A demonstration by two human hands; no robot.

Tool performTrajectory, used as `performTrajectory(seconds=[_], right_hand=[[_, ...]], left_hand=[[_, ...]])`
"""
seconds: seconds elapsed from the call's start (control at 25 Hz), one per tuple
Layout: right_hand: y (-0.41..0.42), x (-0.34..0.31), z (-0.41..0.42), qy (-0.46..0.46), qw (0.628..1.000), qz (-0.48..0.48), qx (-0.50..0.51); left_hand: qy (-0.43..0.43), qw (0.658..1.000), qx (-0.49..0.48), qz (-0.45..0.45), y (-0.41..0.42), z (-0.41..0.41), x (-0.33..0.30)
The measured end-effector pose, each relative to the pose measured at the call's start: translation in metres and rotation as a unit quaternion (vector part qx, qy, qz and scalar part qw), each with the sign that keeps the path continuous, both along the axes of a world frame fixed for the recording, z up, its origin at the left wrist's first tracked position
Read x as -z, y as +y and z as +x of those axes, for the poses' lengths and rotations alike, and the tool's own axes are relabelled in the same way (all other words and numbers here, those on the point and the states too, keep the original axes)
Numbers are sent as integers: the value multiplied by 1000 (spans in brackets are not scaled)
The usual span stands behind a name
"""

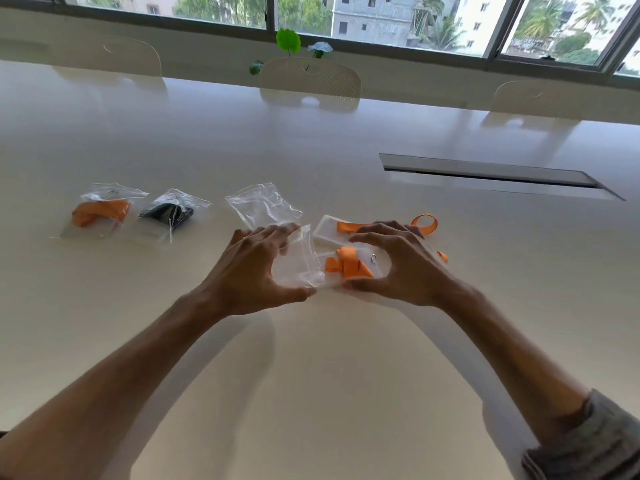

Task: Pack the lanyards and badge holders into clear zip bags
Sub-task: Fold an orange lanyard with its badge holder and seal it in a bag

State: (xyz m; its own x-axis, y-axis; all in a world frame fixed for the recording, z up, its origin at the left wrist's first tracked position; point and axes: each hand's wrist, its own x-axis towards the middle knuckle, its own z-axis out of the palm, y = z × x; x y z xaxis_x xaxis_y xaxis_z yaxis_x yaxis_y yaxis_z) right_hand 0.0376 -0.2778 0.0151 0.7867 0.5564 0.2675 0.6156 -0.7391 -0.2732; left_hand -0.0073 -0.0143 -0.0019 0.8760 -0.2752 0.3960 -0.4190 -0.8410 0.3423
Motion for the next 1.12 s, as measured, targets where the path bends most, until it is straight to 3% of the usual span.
performTrajectory(seconds=[0.08, 0.2, 0.4, 0.6, 0.8, 1.12], right_hand=[[-7, 7, 6, 13, 999, -49, -5], [-9, 17, 9, 13, 999, -47, 3], [-5, 19, 6, 47, 998, -38, 23], [-4, 20, 2, 64, 990, 102, 68], [-10, 12, 0, 88, 951, 291, 52], [2, 23, -11, 160, 952, 260, -22]], left_hand=[[40, 999, 1, 23, 3, 3, 6], [71, 997, 8, 17, 5, 5, 14], [56, 998, 3, -26, 3, 5, 12], [-10, 1000, -12, -6, 8, 4, 4], [-25, 999, -18, 16, 6, 1, 0], [-13, 1000, -2, 5, -11, -5, 9]])
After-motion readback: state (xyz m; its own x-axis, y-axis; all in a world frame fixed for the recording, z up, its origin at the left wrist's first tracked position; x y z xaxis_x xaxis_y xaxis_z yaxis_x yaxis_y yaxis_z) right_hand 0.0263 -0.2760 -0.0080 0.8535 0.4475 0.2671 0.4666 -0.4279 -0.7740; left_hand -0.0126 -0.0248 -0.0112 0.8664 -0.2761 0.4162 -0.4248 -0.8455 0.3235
